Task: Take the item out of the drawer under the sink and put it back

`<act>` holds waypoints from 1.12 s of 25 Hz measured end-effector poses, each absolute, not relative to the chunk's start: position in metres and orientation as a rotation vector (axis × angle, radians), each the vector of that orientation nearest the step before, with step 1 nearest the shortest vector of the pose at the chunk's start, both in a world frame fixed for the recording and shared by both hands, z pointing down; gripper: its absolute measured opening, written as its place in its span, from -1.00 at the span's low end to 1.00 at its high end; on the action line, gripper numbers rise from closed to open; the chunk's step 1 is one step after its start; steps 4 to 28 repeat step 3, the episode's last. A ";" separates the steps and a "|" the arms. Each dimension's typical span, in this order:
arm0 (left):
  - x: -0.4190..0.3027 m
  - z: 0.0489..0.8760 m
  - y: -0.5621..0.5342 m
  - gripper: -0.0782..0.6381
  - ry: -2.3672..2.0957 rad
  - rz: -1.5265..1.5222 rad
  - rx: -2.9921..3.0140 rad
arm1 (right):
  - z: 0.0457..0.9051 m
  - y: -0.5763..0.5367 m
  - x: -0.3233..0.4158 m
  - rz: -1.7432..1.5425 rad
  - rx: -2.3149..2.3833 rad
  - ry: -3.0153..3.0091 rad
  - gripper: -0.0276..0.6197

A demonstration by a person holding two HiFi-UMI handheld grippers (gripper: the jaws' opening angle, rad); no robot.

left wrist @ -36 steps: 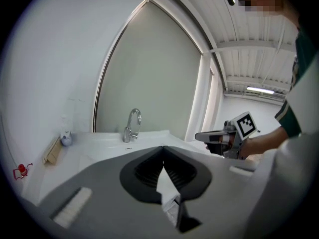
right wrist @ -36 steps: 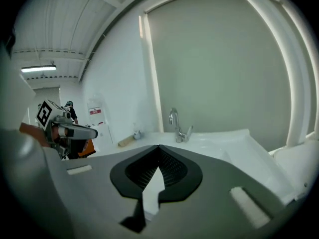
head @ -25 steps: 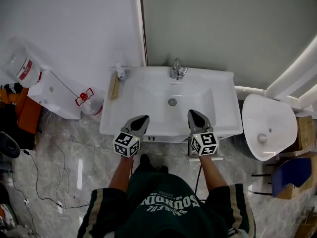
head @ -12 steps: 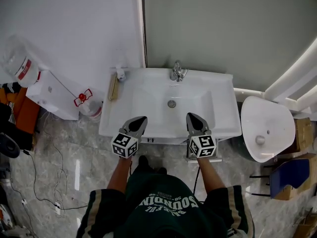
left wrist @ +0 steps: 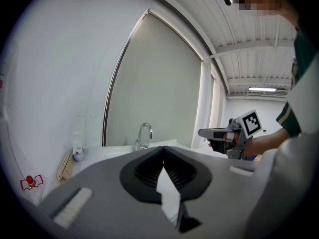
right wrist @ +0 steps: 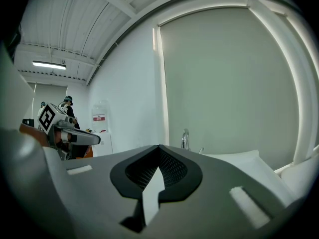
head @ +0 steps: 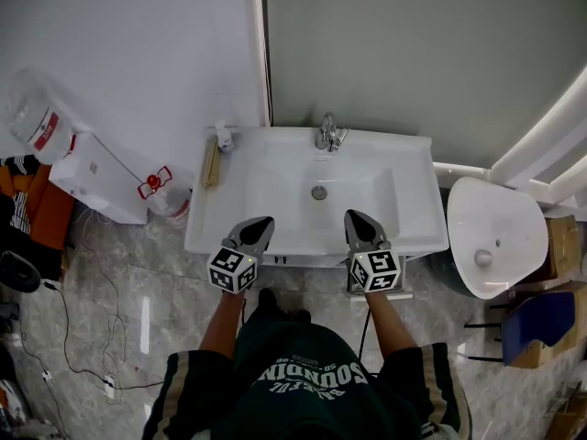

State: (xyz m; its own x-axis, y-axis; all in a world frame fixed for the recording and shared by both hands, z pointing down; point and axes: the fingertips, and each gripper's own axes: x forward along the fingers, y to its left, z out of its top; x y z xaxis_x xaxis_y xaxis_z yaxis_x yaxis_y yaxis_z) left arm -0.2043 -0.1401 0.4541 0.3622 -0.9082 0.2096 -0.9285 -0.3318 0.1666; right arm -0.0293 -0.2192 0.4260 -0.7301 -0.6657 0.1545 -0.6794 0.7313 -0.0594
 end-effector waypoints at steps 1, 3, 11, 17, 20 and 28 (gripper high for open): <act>-0.204 0.454 -0.141 -0.64 -1.637 0.116 2.370 | 0.426 -0.219 -0.029 0.170 1.095 -2.809 -0.91; -0.204 0.454 -0.142 -0.64 -1.636 0.120 2.372 | 0.426 -0.220 -0.029 0.172 1.096 -2.810 -0.91; -0.204 0.454 -0.142 -0.64 -1.636 0.120 2.372 | 0.426 -0.220 -0.029 0.172 1.096 -2.810 -0.91; -0.204 0.454 -0.142 -0.64 -1.636 0.120 2.372 | 0.426 -0.220 -0.029 0.172 1.096 -2.810 -0.91; -0.204 0.454 -0.142 -0.64 -1.636 0.120 2.372 | 0.426 -0.220 -0.029 0.172 1.096 -2.810 -0.91; -0.204 0.454 -0.142 -0.64 -1.636 0.120 2.372 | 0.426 -0.220 -0.029 0.172 1.096 -2.810 -0.91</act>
